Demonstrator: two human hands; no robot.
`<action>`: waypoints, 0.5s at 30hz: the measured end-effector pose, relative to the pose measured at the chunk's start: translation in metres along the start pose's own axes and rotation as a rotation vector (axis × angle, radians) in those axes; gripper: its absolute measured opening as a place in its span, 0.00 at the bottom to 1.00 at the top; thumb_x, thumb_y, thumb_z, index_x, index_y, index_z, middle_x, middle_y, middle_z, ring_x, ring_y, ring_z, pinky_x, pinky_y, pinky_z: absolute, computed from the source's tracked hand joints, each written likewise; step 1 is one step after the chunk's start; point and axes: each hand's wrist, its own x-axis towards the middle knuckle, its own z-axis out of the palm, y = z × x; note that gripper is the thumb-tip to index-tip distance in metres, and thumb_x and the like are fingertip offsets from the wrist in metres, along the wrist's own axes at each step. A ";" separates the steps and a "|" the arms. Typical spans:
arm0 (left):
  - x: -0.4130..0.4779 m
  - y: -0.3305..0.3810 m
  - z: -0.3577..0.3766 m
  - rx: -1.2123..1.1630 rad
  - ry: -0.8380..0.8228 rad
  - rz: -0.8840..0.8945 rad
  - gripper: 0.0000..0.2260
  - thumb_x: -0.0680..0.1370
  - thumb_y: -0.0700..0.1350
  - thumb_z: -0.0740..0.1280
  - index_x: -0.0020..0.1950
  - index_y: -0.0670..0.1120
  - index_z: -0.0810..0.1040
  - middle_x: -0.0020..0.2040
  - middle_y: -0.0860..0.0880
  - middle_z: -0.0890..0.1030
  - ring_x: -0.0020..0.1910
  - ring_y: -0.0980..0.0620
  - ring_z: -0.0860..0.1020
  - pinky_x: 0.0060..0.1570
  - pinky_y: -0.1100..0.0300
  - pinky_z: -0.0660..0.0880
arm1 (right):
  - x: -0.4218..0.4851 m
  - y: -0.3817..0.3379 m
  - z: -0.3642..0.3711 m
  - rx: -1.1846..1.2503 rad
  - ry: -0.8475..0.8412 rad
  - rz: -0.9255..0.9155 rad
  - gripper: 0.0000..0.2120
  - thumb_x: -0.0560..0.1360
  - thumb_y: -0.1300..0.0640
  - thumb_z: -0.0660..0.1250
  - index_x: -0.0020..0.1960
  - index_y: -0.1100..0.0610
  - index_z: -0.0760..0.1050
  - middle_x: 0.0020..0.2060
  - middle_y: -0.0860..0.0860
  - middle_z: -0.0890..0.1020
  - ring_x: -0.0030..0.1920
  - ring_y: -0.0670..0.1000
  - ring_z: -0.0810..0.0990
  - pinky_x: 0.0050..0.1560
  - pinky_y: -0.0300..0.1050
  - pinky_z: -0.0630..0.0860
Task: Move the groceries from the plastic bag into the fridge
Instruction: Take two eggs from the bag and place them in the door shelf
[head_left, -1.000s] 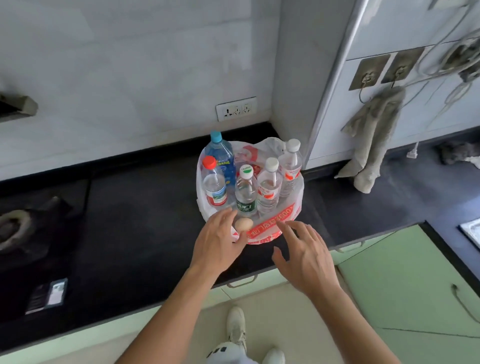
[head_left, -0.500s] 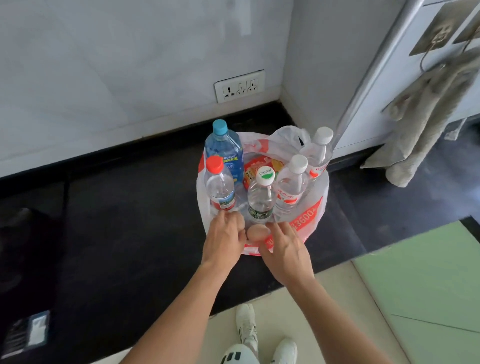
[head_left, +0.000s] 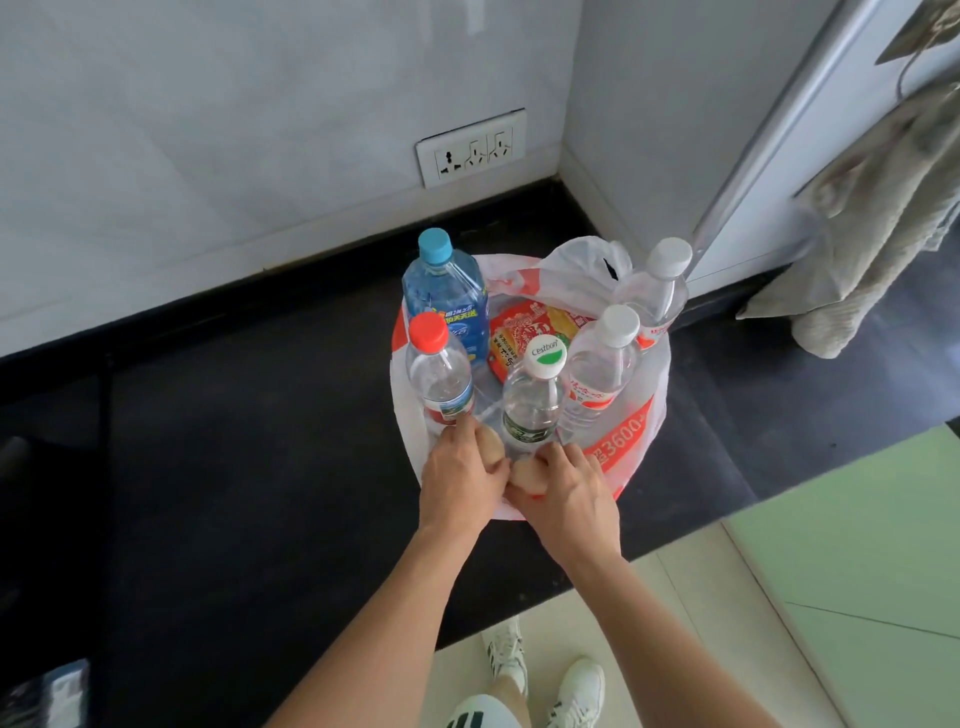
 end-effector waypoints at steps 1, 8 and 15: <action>0.000 -0.001 0.001 -0.008 -0.007 0.001 0.24 0.70 0.49 0.77 0.61 0.44 0.72 0.55 0.46 0.80 0.55 0.47 0.79 0.55 0.54 0.76 | 0.000 0.000 0.000 -0.011 -0.013 -0.003 0.26 0.68 0.37 0.75 0.56 0.53 0.77 0.46 0.49 0.78 0.49 0.56 0.77 0.42 0.51 0.77; 0.005 -0.005 0.005 0.124 -0.098 0.091 0.17 0.73 0.49 0.72 0.57 0.45 0.72 0.55 0.48 0.77 0.55 0.49 0.77 0.54 0.58 0.73 | 0.001 0.004 -0.001 0.056 -0.081 0.004 0.23 0.73 0.41 0.72 0.58 0.57 0.74 0.45 0.50 0.72 0.45 0.58 0.78 0.43 0.51 0.76; 0.005 -0.004 0.004 -0.040 -0.128 0.043 0.17 0.75 0.46 0.73 0.58 0.43 0.72 0.52 0.44 0.79 0.49 0.50 0.77 0.47 0.61 0.70 | 0.002 0.008 -0.021 0.258 -0.138 0.123 0.17 0.75 0.42 0.70 0.53 0.52 0.70 0.47 0.48 0.80 0.45 0.51 0.80 0.48 0.51 0.81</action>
